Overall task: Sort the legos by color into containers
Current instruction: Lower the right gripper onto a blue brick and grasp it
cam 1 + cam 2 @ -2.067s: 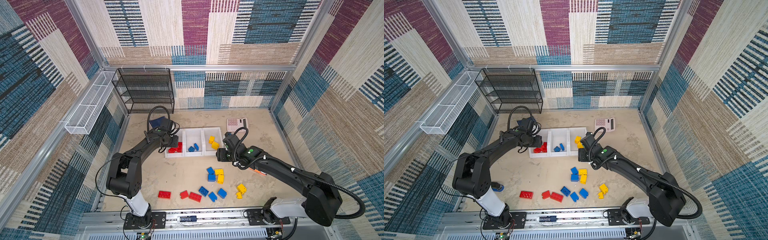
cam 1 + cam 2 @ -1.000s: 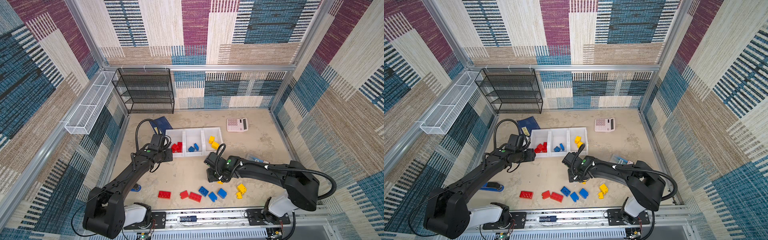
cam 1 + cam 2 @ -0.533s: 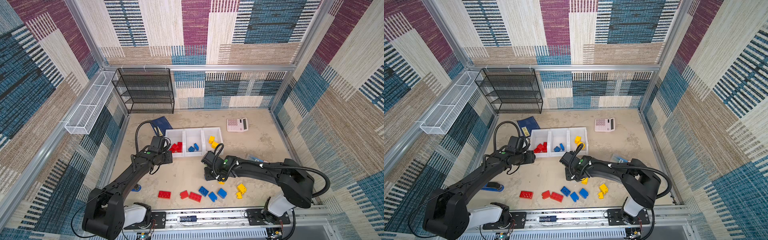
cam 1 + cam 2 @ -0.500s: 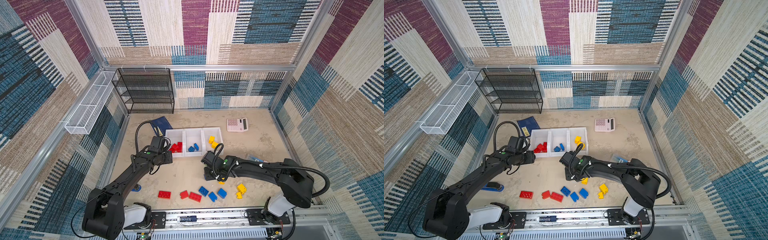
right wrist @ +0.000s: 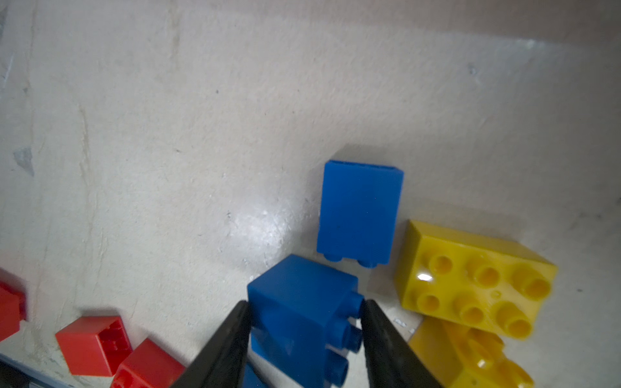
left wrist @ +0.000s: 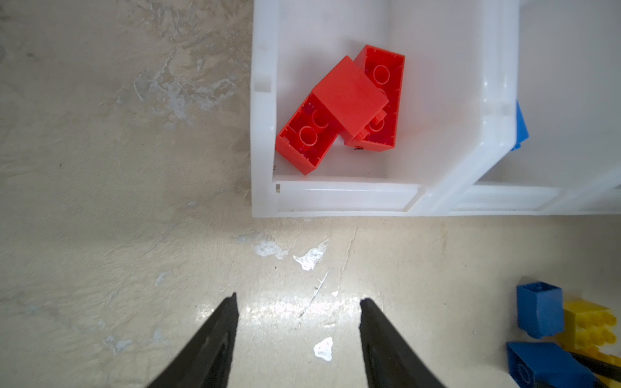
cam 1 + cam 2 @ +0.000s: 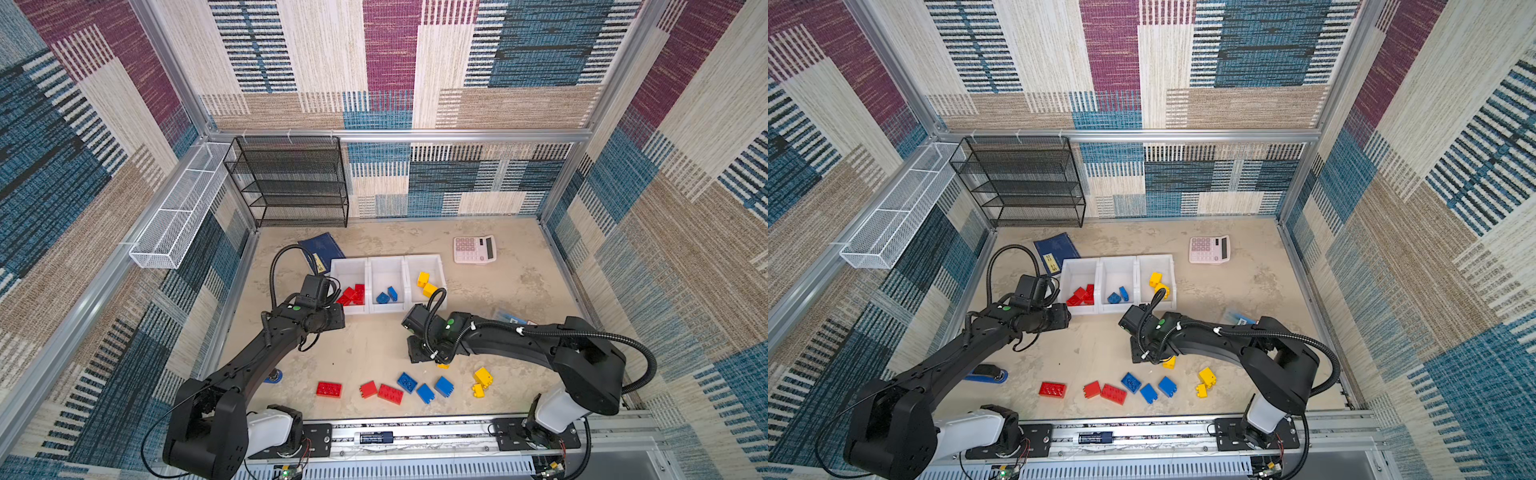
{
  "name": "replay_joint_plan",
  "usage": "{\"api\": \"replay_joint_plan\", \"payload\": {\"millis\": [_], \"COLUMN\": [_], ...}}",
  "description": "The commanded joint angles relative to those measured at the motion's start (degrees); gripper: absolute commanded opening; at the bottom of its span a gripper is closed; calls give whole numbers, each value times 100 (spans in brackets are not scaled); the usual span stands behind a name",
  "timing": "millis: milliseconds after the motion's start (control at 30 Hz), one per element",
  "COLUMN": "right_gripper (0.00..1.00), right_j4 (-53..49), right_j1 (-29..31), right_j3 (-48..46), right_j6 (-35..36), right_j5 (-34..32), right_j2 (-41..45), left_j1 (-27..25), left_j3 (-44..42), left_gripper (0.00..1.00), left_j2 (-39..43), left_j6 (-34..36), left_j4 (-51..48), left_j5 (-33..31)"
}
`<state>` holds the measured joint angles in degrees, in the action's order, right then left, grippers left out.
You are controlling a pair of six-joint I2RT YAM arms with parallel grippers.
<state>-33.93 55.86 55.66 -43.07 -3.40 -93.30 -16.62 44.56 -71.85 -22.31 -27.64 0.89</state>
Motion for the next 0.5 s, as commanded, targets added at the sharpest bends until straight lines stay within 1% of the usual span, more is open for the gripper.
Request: {"api": "replay_joint_plan", "payload": {"millis": [0,367,467], "right_gripper": [55,54,50], "right_j4": [-144,-96,-82], "right_j1": [11,31,31], "right_j3": [32,95,101], "right_j6": [74,115,114], "right_j5": [21,32,28], "right_j2": [-125,-263,-264], "left_j1": [10,10,10], "left_j3": [-19,-43,-46], "left_gripper": [61,61,61], "left_j2": [31,84,83], "left_j6": [-37,-46,-44], "left_j4": [62,60,57], "left_j5": [70,72,70]}}
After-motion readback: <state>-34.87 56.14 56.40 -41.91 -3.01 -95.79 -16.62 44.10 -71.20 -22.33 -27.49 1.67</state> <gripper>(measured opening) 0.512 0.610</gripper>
